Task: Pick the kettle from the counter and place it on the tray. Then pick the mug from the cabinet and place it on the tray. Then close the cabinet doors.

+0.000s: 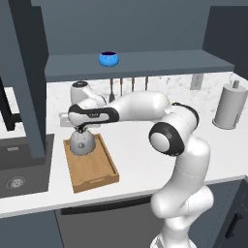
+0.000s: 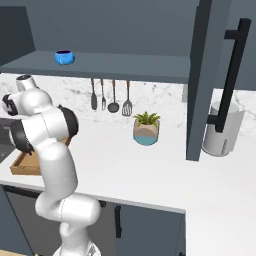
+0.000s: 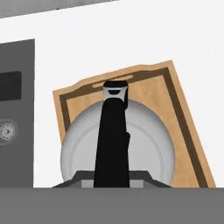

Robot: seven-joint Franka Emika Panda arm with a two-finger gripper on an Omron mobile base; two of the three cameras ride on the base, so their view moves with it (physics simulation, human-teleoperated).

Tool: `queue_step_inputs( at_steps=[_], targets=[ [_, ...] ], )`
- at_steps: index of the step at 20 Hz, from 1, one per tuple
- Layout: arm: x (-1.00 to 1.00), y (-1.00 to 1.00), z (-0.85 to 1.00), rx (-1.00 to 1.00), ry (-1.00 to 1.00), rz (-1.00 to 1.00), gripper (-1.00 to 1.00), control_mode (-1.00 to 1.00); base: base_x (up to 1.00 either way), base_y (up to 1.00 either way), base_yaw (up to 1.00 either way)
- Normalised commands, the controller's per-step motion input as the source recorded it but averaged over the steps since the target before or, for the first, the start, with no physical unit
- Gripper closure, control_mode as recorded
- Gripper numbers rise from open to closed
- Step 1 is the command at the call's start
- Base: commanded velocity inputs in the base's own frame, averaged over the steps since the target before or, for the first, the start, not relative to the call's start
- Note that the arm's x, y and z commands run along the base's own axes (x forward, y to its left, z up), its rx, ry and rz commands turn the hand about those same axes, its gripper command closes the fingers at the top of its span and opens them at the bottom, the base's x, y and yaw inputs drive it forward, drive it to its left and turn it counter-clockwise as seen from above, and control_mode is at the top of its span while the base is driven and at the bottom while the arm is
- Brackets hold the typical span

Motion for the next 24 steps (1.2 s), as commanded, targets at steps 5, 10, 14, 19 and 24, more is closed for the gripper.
queue_step_inputs(
  at_steps=[5, 10, 14, 19, 24],
  targets=[
    [0.24, 0.00, -0.28, 0.00, -0.17, 0.00, 1.00, -1.00, 0.00, 0.00, 0.00],
    [0.02, 0.00, -0.13, 0.00, -0.05, 0.00, 1.00, -1.00, 0.00, 0.00, 0.00],
    [-0.04, -0.04, -0.01, 0.00, 0.00, 0.00, 1.00, -1.00, 0.00, 0.00, 0.00],
    [-0.01, -0.03, 0.00, 0.00, 0.00, -0.01, 1.00, -1.00, 0.00, 0.00, 0.00],
    [0.00, -0.06, -0.06, 0.00, 0.00, 0.00, -1.00, -1.00, 0.00, 0.00, 0.00]
  ],
)
